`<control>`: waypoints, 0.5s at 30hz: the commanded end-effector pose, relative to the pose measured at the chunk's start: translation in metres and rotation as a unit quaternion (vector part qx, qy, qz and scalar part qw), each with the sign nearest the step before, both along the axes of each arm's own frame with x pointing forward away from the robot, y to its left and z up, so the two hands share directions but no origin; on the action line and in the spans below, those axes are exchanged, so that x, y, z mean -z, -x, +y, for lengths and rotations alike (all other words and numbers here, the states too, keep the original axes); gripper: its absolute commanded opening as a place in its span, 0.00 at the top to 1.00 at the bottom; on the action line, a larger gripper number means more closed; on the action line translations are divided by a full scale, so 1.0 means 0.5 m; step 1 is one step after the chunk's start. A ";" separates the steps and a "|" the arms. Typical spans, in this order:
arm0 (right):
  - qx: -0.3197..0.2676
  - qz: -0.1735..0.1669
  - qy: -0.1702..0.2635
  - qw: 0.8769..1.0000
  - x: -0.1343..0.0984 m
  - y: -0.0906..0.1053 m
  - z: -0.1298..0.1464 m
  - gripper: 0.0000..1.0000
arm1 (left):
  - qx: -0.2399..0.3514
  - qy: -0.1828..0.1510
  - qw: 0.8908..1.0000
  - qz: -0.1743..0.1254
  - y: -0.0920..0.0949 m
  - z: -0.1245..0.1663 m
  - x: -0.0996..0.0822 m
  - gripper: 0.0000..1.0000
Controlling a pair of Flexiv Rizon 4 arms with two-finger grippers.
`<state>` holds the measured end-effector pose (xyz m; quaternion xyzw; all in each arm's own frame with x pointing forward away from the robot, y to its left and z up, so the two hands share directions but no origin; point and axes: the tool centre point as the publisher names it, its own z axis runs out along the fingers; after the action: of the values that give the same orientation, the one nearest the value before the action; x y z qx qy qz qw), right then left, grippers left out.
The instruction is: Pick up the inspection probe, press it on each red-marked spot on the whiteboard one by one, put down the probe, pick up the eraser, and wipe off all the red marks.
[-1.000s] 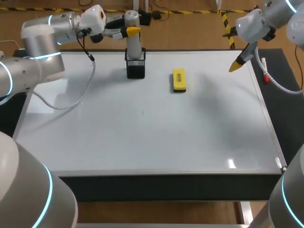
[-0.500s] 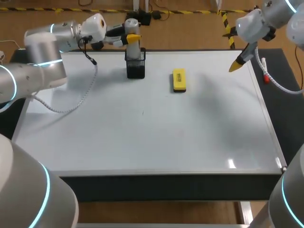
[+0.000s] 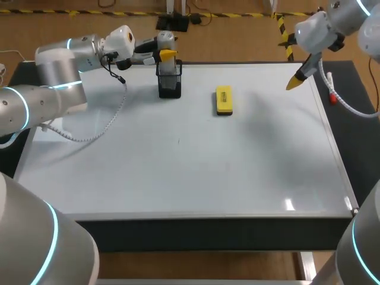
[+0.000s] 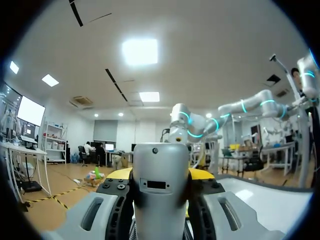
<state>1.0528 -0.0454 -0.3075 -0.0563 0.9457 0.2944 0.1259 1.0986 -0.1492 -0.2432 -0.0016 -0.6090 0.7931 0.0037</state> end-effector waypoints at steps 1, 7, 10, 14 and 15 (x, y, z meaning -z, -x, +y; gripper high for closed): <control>0.000 0.000 0.002 1.000 -0.001 0.001 0.000 0.00 | 0.011 0.003 1.000 -0.001 -0.014 -0.001 0.011 1.00; 0.000 0.000 0.002 1.000 -0.001 0.001 0.000 0.00 | 0.015 0.002 1.000 0.002 -0.015 -0.006 0.021 1.00; 0.000 0.000 0.002 1.000 -0.001 0.001 0.000 0.00 | 0.015 0.003 1.000 0.004 -0.016 -0.008 0.026 1.00; 0.000 0.000 0.002 1.000 -0.001 0.001 0.000 0.00 | 0.015 0.002 1.000 0.006 -0.015 -0.010 0.028 1.00; 0.000 0.000 0.002 1.000 -0.001 0.001 0.000 0.00 | 0.015 0.001 1.000 0.007 -0.014 -0.010 0.029 1.00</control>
<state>1.0528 -0.0454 -0.3075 -0.0563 0.9457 0.2945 0.1259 1.1028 -0.1536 -0.2565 -0.0027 -0.6091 0.7929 0.0162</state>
